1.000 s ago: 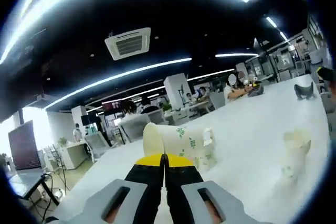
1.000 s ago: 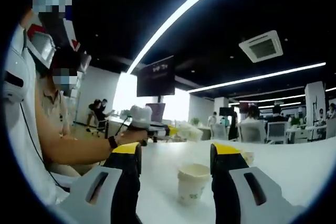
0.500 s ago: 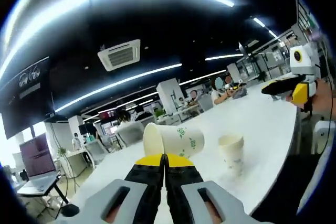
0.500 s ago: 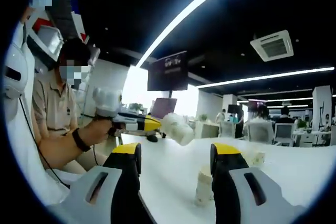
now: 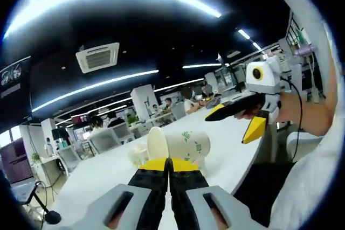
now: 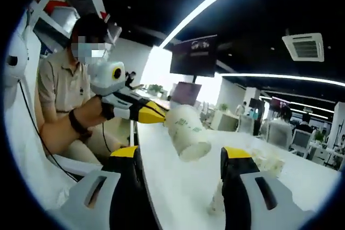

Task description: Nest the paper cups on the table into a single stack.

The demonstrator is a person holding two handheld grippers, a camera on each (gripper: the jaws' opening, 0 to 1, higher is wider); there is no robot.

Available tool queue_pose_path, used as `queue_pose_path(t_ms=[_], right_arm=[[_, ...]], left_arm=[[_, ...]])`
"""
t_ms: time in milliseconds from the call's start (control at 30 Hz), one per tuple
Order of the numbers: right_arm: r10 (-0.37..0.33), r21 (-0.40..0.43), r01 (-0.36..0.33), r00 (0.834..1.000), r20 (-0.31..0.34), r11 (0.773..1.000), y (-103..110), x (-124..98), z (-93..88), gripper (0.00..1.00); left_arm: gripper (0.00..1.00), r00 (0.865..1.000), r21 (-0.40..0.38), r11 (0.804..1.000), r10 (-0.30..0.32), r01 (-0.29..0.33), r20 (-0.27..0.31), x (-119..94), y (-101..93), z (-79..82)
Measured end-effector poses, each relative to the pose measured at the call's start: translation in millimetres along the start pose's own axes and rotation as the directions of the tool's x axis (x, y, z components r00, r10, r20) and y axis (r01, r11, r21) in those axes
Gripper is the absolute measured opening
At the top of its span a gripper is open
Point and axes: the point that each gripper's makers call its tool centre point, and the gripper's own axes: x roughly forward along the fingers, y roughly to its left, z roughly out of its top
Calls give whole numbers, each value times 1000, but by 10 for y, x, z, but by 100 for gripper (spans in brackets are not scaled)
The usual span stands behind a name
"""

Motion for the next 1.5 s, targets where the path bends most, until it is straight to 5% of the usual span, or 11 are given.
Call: queue_pose_path(t_ms=[167,400,600,700,1133,1267,1333,1500], right_arm=[[75,74,-75,997,12,994,-50,-70,69,66],[205,107,-191,968,-146,976,79,-45,-171,65],[186,77,-173,957,-224,982,33,4,-263,64],[118,-28,-132,948,-296,991,-86,9,-286,62],[113,-106,-166,915,-387,981,-17,62,-330,46],[103,-104,-152,922,-374,983,-46,53,-342,46],[99,-93,-137,937,-336,986,-78,52,-313,45],[71,-16,-77,972,-225,997,-251,38,-286,45]], left_arm=[[0,991,46,989,-137,137,-5,-31,-267,25],[0,983,196,964,-164,178,-84,78,-507,-2],[0,978,246,948,-179,202,-110,174,-691,34],[0,976,237,949,-185,208,-115,201,-708,9],[0,977,260,942,-203,214,-69,227,-841,150],[1,978,251,946,-202,207,-45,255,-820,162],[2,977,244,949,-212,200,24,275,-815,225],[21,975,76,979,-197,190,98,307,-651,241]])
